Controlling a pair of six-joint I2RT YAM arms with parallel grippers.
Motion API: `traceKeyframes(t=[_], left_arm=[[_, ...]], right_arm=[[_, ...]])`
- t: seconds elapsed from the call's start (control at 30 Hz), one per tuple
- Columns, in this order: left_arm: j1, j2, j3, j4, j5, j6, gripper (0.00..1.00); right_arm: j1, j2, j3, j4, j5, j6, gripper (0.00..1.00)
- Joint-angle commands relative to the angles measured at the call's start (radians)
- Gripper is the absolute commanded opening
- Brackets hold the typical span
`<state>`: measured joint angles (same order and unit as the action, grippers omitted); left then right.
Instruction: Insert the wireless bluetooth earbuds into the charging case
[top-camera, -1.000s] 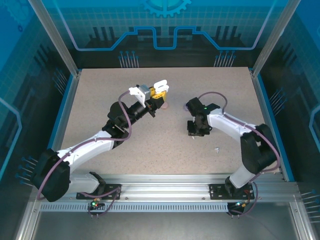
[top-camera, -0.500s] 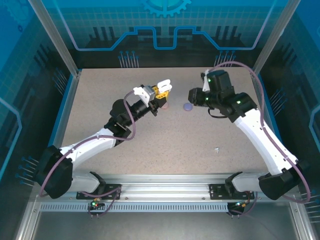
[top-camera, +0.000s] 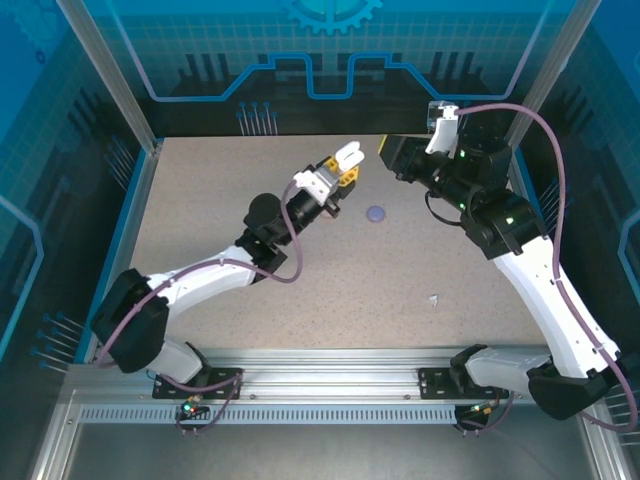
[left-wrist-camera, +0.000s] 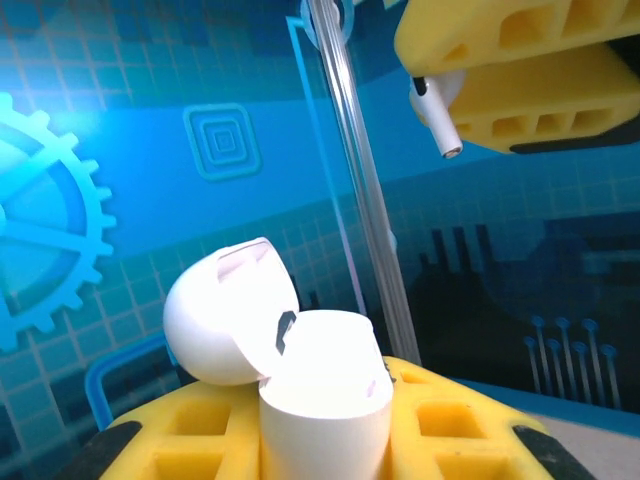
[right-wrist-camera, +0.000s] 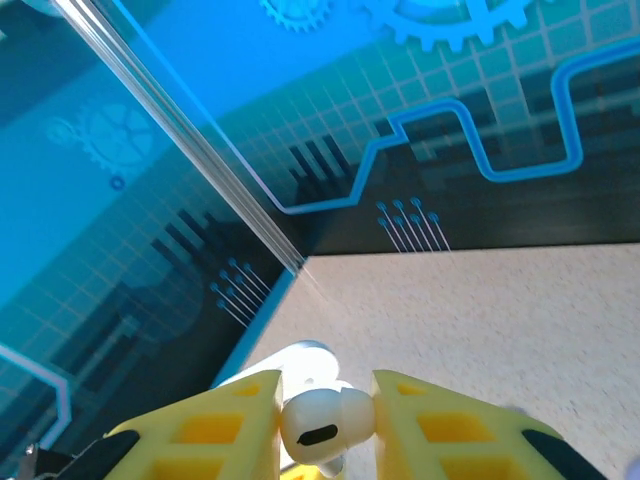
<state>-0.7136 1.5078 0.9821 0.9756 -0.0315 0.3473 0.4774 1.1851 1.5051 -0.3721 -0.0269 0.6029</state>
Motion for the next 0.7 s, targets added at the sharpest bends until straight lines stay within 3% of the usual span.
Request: traceKeyframes(t=[0.0,0.17,0.4,0.67], left_arm=[[-0.030,0.069,0.087,0.121,-0.113,0.119,0.00],[-0.051,0.152,0.160,0.168,-0.186,0.149,0.00],[-0.051,0.177,0.183,0.186,-0.200,0.138,0.00],[-0.049,0.144,0.165,0.150,-0.113,0.045,0.00]], right_arm=[[0.023,-0.022,-0.071,0.211,0.002,0.031,0.29],[0.058,-0.022,-0.139,0.334,0.042,0.058,0.29],[0.091,-0.018,-0.184,0.393,0.097,0.080,0.29],[0.092,-0.008,-0.196,0.396,0.136,0.088,0.28]])
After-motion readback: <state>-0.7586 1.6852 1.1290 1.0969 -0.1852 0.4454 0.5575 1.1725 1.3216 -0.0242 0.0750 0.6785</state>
